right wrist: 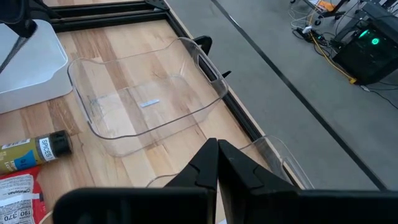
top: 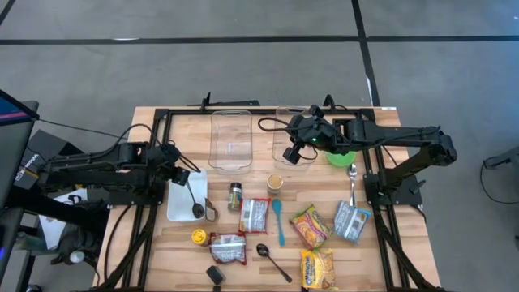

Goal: Pick & Place Food Item
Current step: Put the top black spoon into the white bin, then put the green noodle pack into the right transparent bin

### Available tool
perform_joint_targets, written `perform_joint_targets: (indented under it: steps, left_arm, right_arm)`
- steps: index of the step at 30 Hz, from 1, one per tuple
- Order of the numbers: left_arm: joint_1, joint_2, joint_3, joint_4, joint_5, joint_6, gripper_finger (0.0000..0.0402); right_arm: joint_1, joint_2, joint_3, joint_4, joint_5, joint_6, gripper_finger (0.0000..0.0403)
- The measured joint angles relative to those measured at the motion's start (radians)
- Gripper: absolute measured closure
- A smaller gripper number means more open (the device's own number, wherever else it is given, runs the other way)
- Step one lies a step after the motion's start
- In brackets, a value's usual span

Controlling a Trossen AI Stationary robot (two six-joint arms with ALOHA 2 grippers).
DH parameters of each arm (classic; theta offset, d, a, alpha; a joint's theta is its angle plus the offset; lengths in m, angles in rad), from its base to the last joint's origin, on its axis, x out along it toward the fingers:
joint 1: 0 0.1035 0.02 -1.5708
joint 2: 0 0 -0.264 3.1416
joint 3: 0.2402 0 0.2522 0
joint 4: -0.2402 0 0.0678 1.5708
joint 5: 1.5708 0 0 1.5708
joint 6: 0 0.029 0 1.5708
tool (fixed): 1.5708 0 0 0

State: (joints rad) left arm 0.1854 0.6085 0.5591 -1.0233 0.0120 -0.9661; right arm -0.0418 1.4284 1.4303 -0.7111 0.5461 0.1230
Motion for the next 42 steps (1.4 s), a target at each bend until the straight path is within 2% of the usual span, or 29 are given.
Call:
perform_joint_targets:
  steps: [13, 20, 24, 30, 38, 42]
  left_arm:
    - [0.000, 0.000, 0.000, 0.002, 0.028, 0.000, 0.0300]
    - [0.000, 0.000, 0.000, 0.152, 0.052, 0.000, 0.0300]
    - [0.000, 0.000, 0.000, 0.325, 0.052, 0.042, 0.0300]
    - [0.000, 0.000, 0.000, 0.691, 0.041, 0.128, 0.0300]
    - [0.000, 0.000, 0.000, 1.223, -0.016, 0.328, 0.0300]
    - [0.000, 0.000, 0.001, 1.419, -0.041, 0.427, 0.0300]
  right_arm:
    - [0.000, 0.000, 0.000, 0.000, 0.000, 0.000, 0.0400]
    - [0.000, 0.000, 0.000, 0.000, 0.000, 0.000, 0.0400]
    - [0.000, 0.000, 0.000, 0.000, 0.000, 0.000, 0.0400]
    - [0.000, 0.000, 0.000, 0.000, 0.000, 0.000, 0.0400]
    - [0.000, 0.000, 0.000, 0.000, 0.000, 0.001, 0.0400]
    - [0.000, 0.000, 0.000, 0.000, 0.000, 0.001, 0.0400]
